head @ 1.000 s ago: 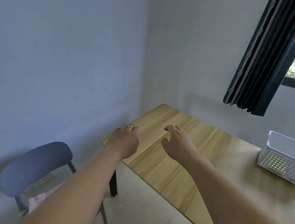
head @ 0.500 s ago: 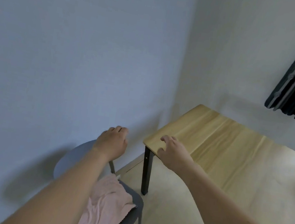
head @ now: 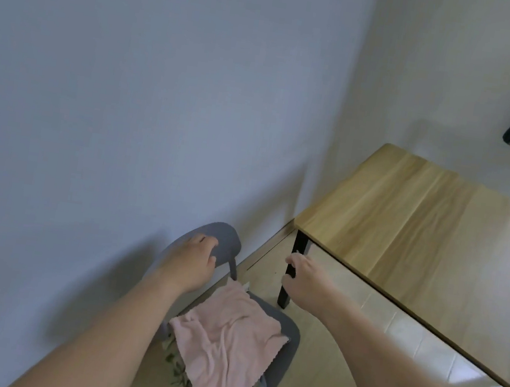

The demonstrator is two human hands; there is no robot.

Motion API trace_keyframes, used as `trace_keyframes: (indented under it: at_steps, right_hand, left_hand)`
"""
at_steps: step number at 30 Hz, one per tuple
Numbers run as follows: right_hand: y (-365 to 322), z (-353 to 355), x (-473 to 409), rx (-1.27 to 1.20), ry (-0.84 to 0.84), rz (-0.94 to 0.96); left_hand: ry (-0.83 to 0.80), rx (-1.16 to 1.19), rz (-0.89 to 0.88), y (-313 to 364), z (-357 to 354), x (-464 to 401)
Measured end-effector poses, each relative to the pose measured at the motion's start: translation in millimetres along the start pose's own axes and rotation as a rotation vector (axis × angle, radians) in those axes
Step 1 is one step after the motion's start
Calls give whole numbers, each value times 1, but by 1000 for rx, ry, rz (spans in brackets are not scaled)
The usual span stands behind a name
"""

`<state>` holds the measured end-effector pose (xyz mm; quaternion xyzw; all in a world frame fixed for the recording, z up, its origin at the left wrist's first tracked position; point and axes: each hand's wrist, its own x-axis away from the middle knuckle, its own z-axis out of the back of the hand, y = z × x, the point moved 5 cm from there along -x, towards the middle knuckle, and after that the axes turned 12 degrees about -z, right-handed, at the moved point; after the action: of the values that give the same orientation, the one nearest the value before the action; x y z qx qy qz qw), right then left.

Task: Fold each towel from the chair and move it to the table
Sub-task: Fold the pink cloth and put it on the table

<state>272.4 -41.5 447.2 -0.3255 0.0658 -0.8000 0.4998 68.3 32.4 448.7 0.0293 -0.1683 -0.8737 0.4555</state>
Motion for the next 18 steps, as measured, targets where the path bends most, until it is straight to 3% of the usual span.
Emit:
trace_keyframes:
  at_steps: [9, 13, 18]
  right_hand:
    - [13, -187, -155, 29, -86, -92]
    - [35, -273, -241, 18, -49, -127]
    - [45, -342, -326, -130, 76, -142]
  left_hand:
    - [-151, 256, 148, -147, -200, -49]
    - [-125, 387, 225, -203, -301, -73]
    - [-100, 188, 237, -255, -389, -92]
